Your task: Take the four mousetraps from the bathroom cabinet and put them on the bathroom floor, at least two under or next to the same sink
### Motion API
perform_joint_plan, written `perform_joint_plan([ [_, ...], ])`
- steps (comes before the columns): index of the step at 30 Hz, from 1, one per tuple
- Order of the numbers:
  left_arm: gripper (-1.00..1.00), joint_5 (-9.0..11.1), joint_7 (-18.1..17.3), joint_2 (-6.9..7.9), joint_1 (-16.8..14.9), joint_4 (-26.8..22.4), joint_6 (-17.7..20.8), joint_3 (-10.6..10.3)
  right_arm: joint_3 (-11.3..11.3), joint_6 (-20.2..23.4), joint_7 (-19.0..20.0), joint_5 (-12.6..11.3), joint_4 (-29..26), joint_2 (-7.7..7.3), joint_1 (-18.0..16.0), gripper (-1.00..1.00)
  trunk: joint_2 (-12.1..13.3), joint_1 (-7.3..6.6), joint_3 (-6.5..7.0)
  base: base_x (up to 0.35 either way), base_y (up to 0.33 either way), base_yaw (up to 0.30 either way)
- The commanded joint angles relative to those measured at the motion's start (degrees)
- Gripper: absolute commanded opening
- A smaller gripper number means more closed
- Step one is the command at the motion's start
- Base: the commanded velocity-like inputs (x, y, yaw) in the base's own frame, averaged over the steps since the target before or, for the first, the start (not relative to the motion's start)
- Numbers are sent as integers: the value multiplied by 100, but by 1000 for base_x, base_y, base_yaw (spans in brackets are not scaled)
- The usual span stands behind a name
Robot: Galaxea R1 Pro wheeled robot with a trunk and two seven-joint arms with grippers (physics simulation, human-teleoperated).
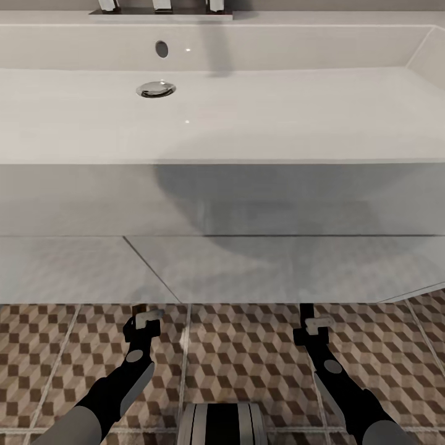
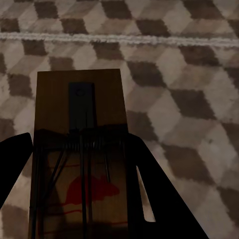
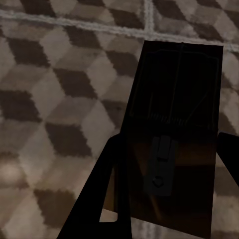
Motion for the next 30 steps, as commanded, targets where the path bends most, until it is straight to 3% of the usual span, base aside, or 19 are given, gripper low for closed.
perform_joint_plan([
  [1, -100, 60, 43, 8, -6, 0, -37, -46, 47, -25, -45, -60, 3, -9, -4, -100, -1, -1, -3, 0, 0, 0],
  [15, -100, 60, 43, 1, -6, 0, -37, -60, 46, -27, -45, -60, 5, -9, -4, -100, -1, -1, -3, 0, 0, 0],
  [19, -100, 60, 43, 1, -6, 0, -32, -60, 48, -27, -45, -60, 5, -9, -4, -100, -7, 9, -92, 0, 0, 0],
  [30, -100, 60, 43, 0, -6, 0, -29, -60, 50, -27, -45, -60, 5, -9, -4, -100, -7, 9, -92, 0, 0, 0],
])
